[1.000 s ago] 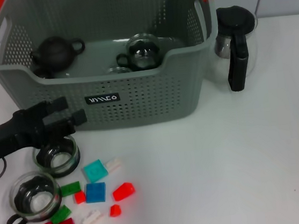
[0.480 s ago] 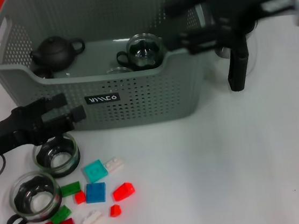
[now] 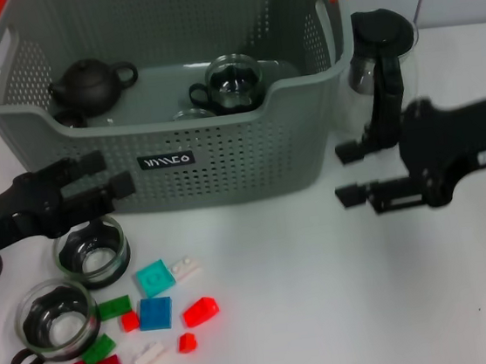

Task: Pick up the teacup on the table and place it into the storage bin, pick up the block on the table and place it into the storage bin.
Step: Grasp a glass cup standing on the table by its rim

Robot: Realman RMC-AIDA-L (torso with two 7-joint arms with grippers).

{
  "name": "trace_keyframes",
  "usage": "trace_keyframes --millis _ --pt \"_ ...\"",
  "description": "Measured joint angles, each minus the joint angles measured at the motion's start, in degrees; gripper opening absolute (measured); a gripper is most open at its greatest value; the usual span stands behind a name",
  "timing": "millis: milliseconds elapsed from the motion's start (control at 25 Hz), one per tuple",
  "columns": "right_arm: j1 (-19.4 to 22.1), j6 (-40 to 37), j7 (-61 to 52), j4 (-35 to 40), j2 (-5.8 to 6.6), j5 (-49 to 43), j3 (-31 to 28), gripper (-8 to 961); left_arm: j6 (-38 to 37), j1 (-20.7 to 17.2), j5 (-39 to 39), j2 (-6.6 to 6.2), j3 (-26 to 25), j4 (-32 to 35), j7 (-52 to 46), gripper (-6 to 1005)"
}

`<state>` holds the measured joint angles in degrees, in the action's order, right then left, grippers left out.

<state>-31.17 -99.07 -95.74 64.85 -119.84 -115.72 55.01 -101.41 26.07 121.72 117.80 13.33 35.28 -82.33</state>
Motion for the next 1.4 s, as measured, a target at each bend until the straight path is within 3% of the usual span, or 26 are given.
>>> trace_keyframes --millis 320,640,760,920,1040,1160,1400 --pt "-1.1 5.5 9.0 -15.1 0.22 0.8 -1.7 569 -0.7 -0.5 0.0 -0.06 -0.6 0.5 -0.5 851" --pt "-2.1 6.6 8.9 -18.6 -0.15 0.6 -1.1 574 -2.3 -0.2 0.9 -0.34 0.2 1.6 -2.7 851" --pt "-2.1 6.6 9.1 -19.1 -0.20 0.6 -1.1 566 -6.1 -0.5 1.8 -0.84 0.3 4.9 -6.7 851" --pt "-2.1 7.0 9.3 -19.3 -0.19 0.6 -1.0 566 -13.8 -0.4 4.6 -2.10 0.4 14.6 -19.4 850" --pt "-2.2 7.2 9.3 -19.3 -0.17 0.6 -1.0 566 -16.0 -0.3 5.9 -3.05 3.3 22.1 -29.3 850" --pt "-2.2 7.2 9.2 -19.4 -0.15 0.6 -1.1 566 -16.5 -1.1 6.0 -4.25 10.6 29.5 -39.5 849" --pt "-2.3 7.3 8.9 -19.4 -0.13 0.6 -1.2 565 -16.8 -2.0 8.1 -5.46 20.3 39.3 -46.0 848"
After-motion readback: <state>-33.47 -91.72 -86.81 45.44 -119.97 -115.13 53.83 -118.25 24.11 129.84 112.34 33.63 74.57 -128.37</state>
